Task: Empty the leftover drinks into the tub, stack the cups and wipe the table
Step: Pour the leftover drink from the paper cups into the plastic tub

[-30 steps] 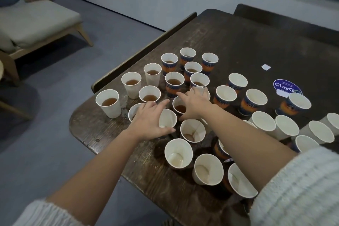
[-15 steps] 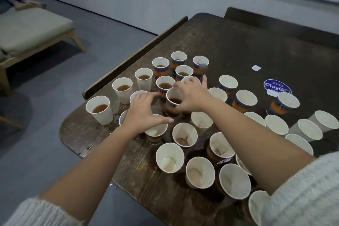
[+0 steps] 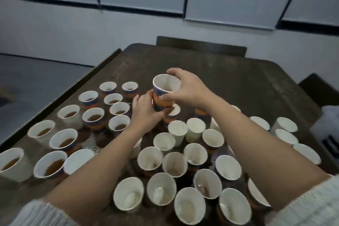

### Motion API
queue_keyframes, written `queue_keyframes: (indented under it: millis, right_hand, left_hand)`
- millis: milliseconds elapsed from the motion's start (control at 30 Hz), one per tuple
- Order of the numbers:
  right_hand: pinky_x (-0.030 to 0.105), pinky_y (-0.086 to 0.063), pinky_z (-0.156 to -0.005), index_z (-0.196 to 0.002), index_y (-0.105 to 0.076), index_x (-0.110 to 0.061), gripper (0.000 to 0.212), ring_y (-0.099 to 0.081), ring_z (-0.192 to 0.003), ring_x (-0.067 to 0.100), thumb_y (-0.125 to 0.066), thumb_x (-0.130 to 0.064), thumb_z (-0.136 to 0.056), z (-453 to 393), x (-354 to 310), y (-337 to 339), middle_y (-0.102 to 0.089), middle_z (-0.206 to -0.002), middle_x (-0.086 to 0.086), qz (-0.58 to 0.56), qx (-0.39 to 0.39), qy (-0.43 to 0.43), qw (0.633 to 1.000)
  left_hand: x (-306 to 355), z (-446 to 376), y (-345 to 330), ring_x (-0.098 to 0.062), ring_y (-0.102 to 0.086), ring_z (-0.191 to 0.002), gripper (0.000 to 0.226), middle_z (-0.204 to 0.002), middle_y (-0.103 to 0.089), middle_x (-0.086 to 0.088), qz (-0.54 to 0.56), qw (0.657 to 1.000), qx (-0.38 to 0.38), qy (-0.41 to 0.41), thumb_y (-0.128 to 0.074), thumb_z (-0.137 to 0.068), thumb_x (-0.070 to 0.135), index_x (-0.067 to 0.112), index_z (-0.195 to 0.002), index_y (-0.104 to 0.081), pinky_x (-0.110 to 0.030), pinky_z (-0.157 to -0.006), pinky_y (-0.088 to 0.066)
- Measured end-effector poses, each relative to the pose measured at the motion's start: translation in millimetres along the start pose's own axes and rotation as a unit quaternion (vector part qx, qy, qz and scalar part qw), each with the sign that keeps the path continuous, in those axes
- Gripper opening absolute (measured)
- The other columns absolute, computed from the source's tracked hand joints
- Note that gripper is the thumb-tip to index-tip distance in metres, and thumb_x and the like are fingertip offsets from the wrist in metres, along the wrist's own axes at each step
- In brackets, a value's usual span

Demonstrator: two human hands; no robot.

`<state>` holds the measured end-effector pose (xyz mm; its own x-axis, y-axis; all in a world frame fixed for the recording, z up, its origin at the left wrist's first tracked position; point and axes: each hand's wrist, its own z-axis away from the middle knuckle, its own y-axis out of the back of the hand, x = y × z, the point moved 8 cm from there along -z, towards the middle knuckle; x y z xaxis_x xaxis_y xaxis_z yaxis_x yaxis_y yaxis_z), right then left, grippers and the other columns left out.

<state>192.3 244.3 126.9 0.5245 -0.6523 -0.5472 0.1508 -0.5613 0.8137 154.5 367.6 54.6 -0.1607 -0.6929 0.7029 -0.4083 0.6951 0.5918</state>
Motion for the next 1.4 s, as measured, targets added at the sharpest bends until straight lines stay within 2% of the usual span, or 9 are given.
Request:
queue_keyframes:
  millis: [200, 367, 467, 600, 733, 833, 1033, 1133, 1400]
  right_hand:
    - [0.016, -0.051, -0.08, -0.136, -0.046, -0.02, 0.077, -0.057, -0.102, 0.004, -0.085, -0.033, -0.07, 94, 112, 99, -0.056, -0.115, -0.016, -0.249, 0.158, -0.126, 0.947]
    - [0.022, -0.056, -0.082, -0.118, -0.056, -0.025, 0.049, -0.064, -0.103, 0.01, -0.079, -0.031, -0.075, 177, 194, 167, -0.066, -0.111, -0.008, -0.316, 0.227, -0.154, 0.908]
    - [0.03, -0.056, -0.089, -0.123, -0.052, -0.022, 0.06, -0.063, -0.11, 0.017, -0.081, -0.036, -0.072, 226, 241, 207, -0.065, -0.118, 0.0, -0.337, 0.274, -0.169, 0.885]
    - [0.019, -0.055, -0.076, -0.128, -0.051, -0.013, 0.054, -0.064, -0.102, 0.012, -0.075, -0.022, -0.08, 296, 290, 255, -0.064, -0.115, 0.001, -0.324, 0.332, -0.186, 0.866]
    - [0.024, -0.055, -0.077, -0.11, -0.055, -0.03, 0.047, -0.066, -0.101, 0.012, -0.074, -0.037, -0.068, 353, 338, 287, -0.066, -0.109, -0.006, -0.272, 0.365, -0.209, 0.865]
    - [0.019, -0.052, -0.076, -0.114, -0.048, -0.035, 0.049, -0.06, -0.101, 0.005, -0.077, -0.031, -0.074, 381, 374, 296, -0.059, -0.109, -0.015, -0.227, 0.355, -0.245, 0.873]
    - [0.017, -0.048, -0.076, -0.119, -0.042, -0.037, 0.055, -0.057, -0.099, 0.003, -0.079, -0.03, -0.078, 416, 434, 290, -0.054, -0.108, -0.022, -0.17, 0.31, -0.305, 0.884]
    - [0.015, -0.046, -0.078, -0.124, -0.039, -0.036, 0.061, -0.055, -0.1, 0.002, -0.079, -0.034, -0.077, 420, 451, 282, -0.051, -0.109, -0.024, -0.133, 0.255, -0.326, 0.901]
    - [0.048, -0.045, -0.102, -0.121, -0.036, -0.038, 0.064, -0.054, -0.113, 0.016, -0.08, -0.046, -0.074, 418, 469, 276, -0.054, -0.113, -0.012, -0.036, 0.18, -0.356, 0.916]
  left_hand:
    - [123, 1, -105, -0.02, -0.051, -0.114, 0.051, -0.109, -0.061, 0.005, 0.091, 0.993, -0.06, -0.036, -0.073, -0.078, 0.047, 0.018, -0.115, -0.054, -0.05, -0.112, -0.024]
    - [232, 20, -204, -0.014, -0.051, -0.107, 0.049, -0.102, -0.058, 0.011, 0.147, 0.975, -0.141, -0.085, -0.073, -0.077, 0.051, 0.022, -0.112, -0.053, -0.053, -0.108, -0.031]
    - [294, 36, -262, -0.015, -0.055, -0.108, 0.042, -0.101, -0.06, 0.012, 0.153, 0.962, -0.185, -0.128, -0.071, -0.078, 0.052, 0.028, -0.105, -0.05, -0.05, -0.112, -0.021]
    - [355, 66, -336, -0.012, -0.053, -0.113, 0.042, -0.106, -0.062, 0.012, 0.171, 0.941, -0.246, -0.155, -0.069, -0.076, 0.057, 0.035, -0.103, -0.047, -0.047, -0.117, -0.013]
    - [391, 93, -397, -0.014, -0.047, -0.125, 0.059, -0.126, -0.059, 0.009, 0.126, 0.925, -0.295, -0.204, -0.065, -0.071, 0.069, 0.034, -0.116, -0.049, -0.051, -0.115, -0.02]
    - [385, 102, -433, -0.022, -0.033, -0.139, 0.085, -0.149, -0.04, -0.003, 0.084, 0.927, -0.323, -0.17, -0.064, -0.08, 0.061, 0.018, -0.146, -0.031, -0.05, -0.115, -0.023]
    - [369, 104, -476, -0.017, 0.007, -0.149, 0.075, -0.162, 0.004, -0.003, -0.038, 0.924, -0.354, -0.141, -0.036, -0.098, 0.053, 0.013, -0.154, -0.006, -0.045, -0.12, -0.002]
    - [366, 105, -483, -0.014, 0.013, -0.148, 0.069, -0.162, 0.012, 0.0, -0.046, 0.925, -0.344, -0.153, -0.031, -0.101, 0.047, 0.015, -0.154, -0.002, -0.045, -0.119, 0.002]
    - [362, 109, -485, -0.011, 0.015, -0.147, 0.062, -0.161, 0.013, 0.004, -0.016, 0.934, -0.327, -0.144, -0.03, -0.102, 0.039, 0.018, -0.154, -0.003, -0.042, -0.118, 0.006]
